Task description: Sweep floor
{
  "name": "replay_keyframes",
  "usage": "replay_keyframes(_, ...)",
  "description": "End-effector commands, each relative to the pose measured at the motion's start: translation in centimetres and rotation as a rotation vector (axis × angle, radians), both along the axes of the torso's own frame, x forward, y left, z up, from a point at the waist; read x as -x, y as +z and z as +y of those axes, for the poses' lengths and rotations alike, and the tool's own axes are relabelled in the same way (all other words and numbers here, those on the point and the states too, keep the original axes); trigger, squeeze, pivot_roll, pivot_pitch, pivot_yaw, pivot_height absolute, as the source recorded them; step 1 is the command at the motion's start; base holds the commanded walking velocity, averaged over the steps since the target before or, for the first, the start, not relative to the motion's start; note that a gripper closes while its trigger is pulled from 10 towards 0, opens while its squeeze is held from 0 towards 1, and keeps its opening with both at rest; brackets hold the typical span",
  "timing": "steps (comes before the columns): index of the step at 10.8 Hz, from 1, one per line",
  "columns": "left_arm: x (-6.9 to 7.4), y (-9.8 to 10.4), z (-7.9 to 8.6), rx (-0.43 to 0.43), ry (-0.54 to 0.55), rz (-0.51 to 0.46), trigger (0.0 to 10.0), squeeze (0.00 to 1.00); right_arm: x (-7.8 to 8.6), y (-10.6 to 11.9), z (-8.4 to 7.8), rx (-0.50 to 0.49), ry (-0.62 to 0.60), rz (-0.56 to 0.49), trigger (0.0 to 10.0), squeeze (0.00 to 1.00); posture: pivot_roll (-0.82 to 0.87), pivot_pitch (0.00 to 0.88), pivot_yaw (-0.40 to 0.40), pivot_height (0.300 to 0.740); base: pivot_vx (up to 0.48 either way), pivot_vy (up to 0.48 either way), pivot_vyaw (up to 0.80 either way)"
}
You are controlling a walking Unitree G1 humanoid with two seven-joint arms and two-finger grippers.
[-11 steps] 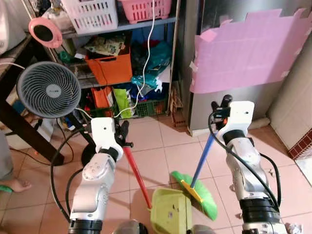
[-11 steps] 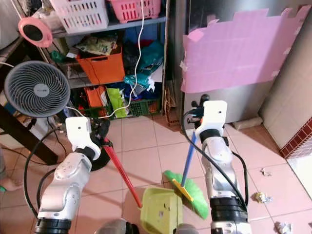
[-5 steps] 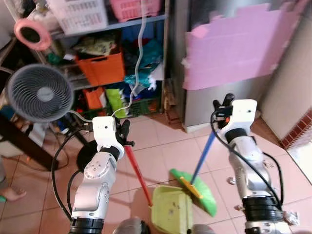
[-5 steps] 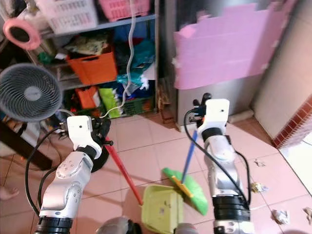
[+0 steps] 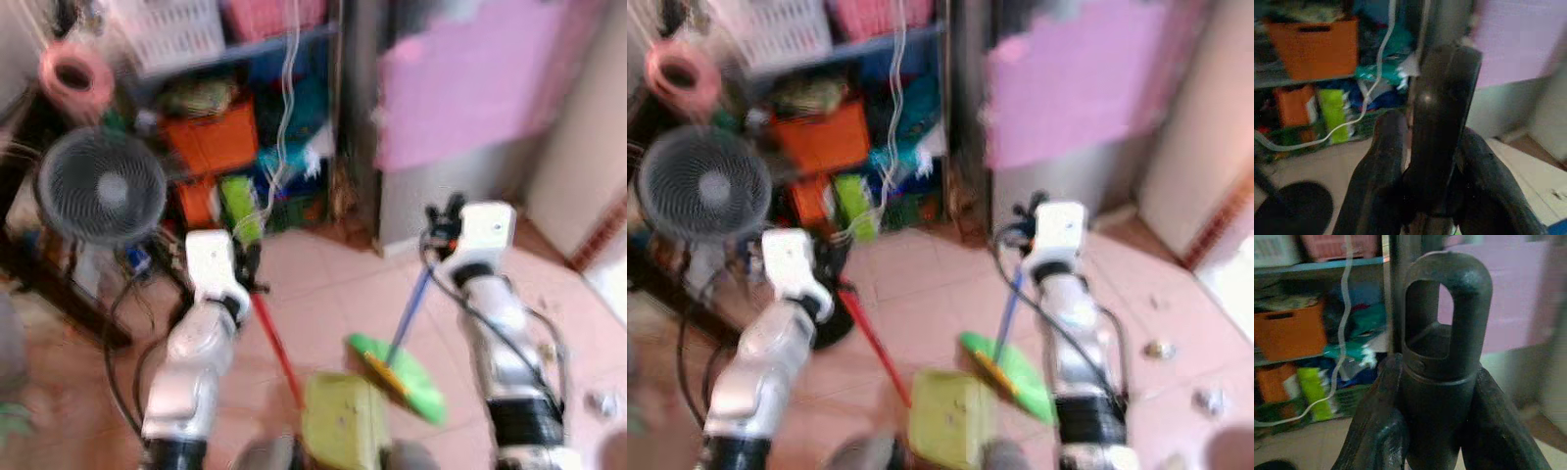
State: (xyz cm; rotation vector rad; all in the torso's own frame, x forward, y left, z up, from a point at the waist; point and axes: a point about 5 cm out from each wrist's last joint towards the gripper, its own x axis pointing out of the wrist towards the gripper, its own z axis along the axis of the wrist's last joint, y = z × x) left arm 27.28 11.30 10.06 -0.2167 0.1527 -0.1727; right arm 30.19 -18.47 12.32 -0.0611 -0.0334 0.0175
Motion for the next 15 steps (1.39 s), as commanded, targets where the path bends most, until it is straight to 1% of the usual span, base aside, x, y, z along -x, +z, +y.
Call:
replay_keyframes(1, -0.4, 0.9, 0.2, 0.024, 0.02, -0.037, 10.0, 0.0, -0.4, -0.1, 1.1, -0.02, 0.023, 0.015, 10.0, 0.0, -0.15, 0.0, 0.123, 0.74, 0.0, 0.476, 0.0)
replay_keyframes(3, -0.7, 1.0, 0.4, 0.039, 0.041, -0.046, 10.0, 0.0, -0.5, -0.1, 1.1, -0.019, 0.02, 0.011, 10.0, 0.0, -0.15, 0.0, 0.122, 0.74, 0.0, 0.456, 0.0)
replay_keyframes(4, -0.7, 1.4, 0.3, 0.059, 0.036, -0.076, 10.0, 0.0, -0.5, -0.1, 1.1, -0.018, 0.021, 0.011, 10.0, 0.0, -0.15, 0.0, 0.12, 0.74, 0.0, 0.0, 0.0)
replay_keyframes(5, -0.7, 1.3, 0.4, 0.07, 0.055, -0.043, 10.0, 0.0, -0.4, -0.1, 1.1, -0.015, 0.023, 0.011, 10.0, 0.0, -0.16, 0.0, 0.119, 0.74, 0.0, 0.0, 0.0)
replay_keyframes(6, -0.8, 1.5, 0.2, 0.077, 0.024, -0.066, 10.0, 0.0, -0.4, -0.1, 1.1, -0.014, 0.023, 0.011, 10.0, 0.0, -0.16, 0.0, 0.12, 0.74, 0.0, 0.0, 0.0)
replay_keyframes(7, -0.8, 1.9, 0.1, 0.043, 0.011, -0.119, 10.0, 0.0, -0.4, -0.2, 1.2, -0.012, 0.021, 0.013, 10.0, 0.0, -0.16, 0.0, 0.121, 0.74, 0.0, 0.0, 0.0)
replay_keyframes(8, -0.7, 1.7, 0.2, 0.035, 0.024, -0.108, 10.0, 0.0, -0.3, -0.3, 1.1, -0.012, 0.02, 0.019, 10.0, 0.0, -0.16, 0.0, 0.118, 0.74, 0.0, 0.0, -0.58)
replay_keyframes(9, -0.7, 1.5, 0.3, 0.065, 0.033, -0.095, 10.0, 0.0, -0.3, -0.5, 1.1, -0.018, 0.016, 0.031, 10.0, 0.0, -0.16, 0.0, 0.118, 0.74, 0.0, 0.0, -0.8)
replay_keyframes(10, -0.5, 1.5, 0.4, 0.073, 0.032, -0.092, 10.0, 0.0, -0.2, -0.4, 1.0, -0.016, 0.017, 0.027, 10.0, 0.0, -0.16, 0.0, 0.118, 0.74, 0.0, 0.0, -0.8)
replay_keyframes(11, -0.5, 1.3, 0.9, 0.029, 0.067, -0.093, 10.0, 0.0, -0.1, -0.5, 0.9, -0.018, 0.007, 0.029, 10.0, 0.0, -0.15, 0.0, 0.117, 0.74, 0.0, 0.0, -0.8)
replay_keyframes(14, -0.4, 1.2, 1.6, 0.007, 0.088, -0.096, 10.0, 0.0, 0.4, -0.6, 0.2, -0.003, -0.045, 0.021, 10.0, 0.0, -0.15, 0.0, 0.12, 0.74, 0.0, 0.0, -0.8)
replay_keyframes(15, -0.5, 1.2, 1.8, 0.018, 0.085, -0.096, 10.0, 0.0, 0.3, -0.4, -0.3, 0.0, -0.078, 0.013, 10.0, 0.0, -0.15, 0.0, 0.123, 0.74, 0.0, 0.259, -0.8)
